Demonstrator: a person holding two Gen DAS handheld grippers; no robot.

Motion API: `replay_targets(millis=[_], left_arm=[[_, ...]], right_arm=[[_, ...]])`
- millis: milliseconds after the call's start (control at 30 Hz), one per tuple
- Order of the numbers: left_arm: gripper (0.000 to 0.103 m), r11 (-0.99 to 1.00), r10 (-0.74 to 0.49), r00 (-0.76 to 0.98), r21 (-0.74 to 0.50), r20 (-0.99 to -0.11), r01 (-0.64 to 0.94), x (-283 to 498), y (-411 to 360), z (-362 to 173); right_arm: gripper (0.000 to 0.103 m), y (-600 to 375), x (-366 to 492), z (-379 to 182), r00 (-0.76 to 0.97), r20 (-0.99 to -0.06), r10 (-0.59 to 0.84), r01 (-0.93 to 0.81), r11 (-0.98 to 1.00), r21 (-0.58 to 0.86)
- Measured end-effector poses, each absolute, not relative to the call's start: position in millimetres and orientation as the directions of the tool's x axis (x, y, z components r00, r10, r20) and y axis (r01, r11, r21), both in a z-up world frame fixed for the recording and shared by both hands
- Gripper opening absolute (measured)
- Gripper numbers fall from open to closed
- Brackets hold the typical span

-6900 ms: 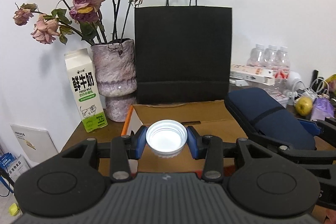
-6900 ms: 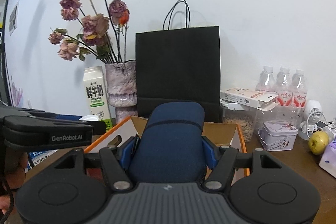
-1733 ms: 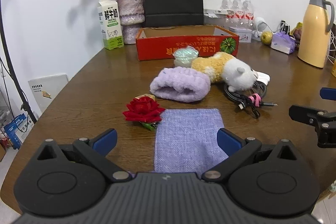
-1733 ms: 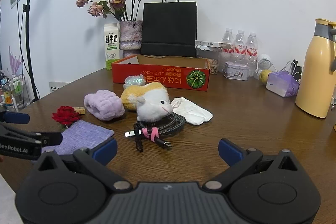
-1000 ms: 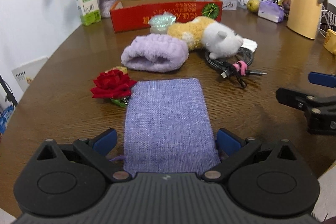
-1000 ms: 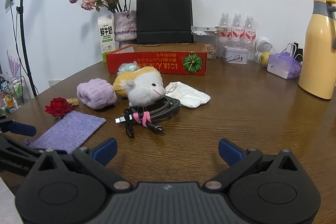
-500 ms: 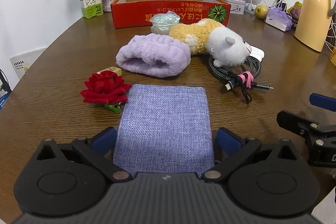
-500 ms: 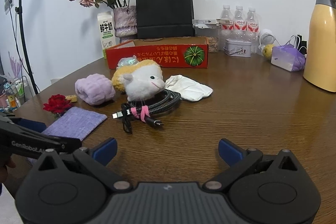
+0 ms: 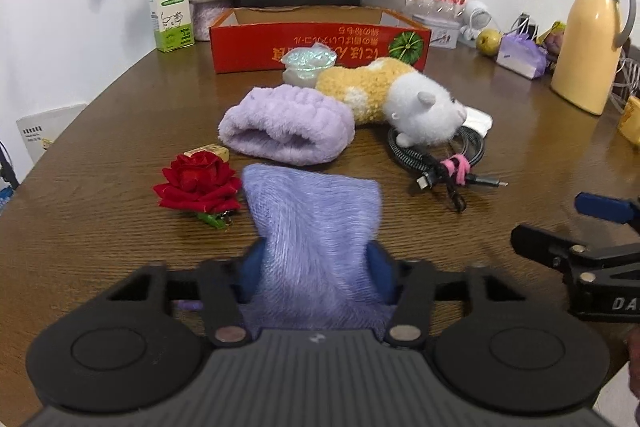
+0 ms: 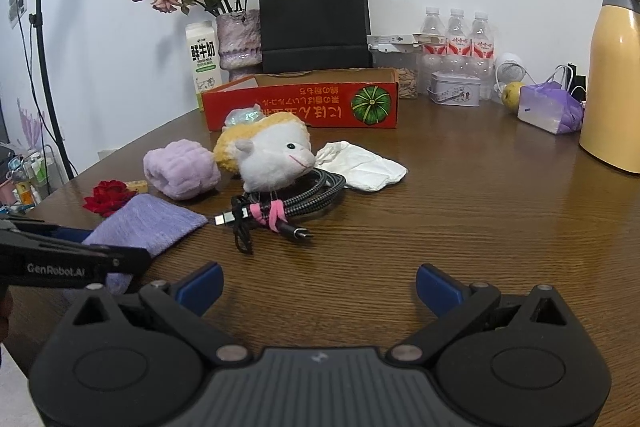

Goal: Organize objects
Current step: 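Grasp the lavender pouch with the left gripper, then lift the lavender pouch with the left gripper while the right gripper grasps the black cable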

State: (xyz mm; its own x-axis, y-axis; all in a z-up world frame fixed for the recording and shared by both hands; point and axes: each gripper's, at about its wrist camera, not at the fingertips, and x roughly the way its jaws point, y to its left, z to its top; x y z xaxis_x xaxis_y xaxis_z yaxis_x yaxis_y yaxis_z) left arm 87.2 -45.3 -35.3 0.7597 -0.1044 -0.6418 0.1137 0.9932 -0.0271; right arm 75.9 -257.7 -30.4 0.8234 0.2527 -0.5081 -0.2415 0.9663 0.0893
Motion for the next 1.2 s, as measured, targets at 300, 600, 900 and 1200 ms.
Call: replay_targets(millis=[300, 600, 900, 1200], left_arm=[[0.017, 0.99, -0.118, 0.776, -0.012, -0.62, 0.142, 83, -43, -33], [0.017, 0.987, -0.133, 0.829, 0.0, -0.543, 0.158, 76, -40, -16], [0.017, 0.99, -0.13, 0.867, -0.01, -0.48, 0.143, 82, -33, -1], [0.017, 0.988, -0.145, 0.878, -0.019, -0.456, 0.153, 92, -26, 6]], right_arm=[[0.103, -256, 78, -31, 0.823, -0.518, 0.233, -0.228, 0.971, 0.076], [0.103, -249, 77, -24, 0.829, -0.511, 0.227, -0.235, 0.971, 0.051], [0.103, -243, 89, -16, 0.838, -0.503, 0.209, -0.23, 0.973, 0.021], [0.103, -226, 111, -11, 0.836, -0.505, 0.214, -0.251, 0.968, -0.006]])
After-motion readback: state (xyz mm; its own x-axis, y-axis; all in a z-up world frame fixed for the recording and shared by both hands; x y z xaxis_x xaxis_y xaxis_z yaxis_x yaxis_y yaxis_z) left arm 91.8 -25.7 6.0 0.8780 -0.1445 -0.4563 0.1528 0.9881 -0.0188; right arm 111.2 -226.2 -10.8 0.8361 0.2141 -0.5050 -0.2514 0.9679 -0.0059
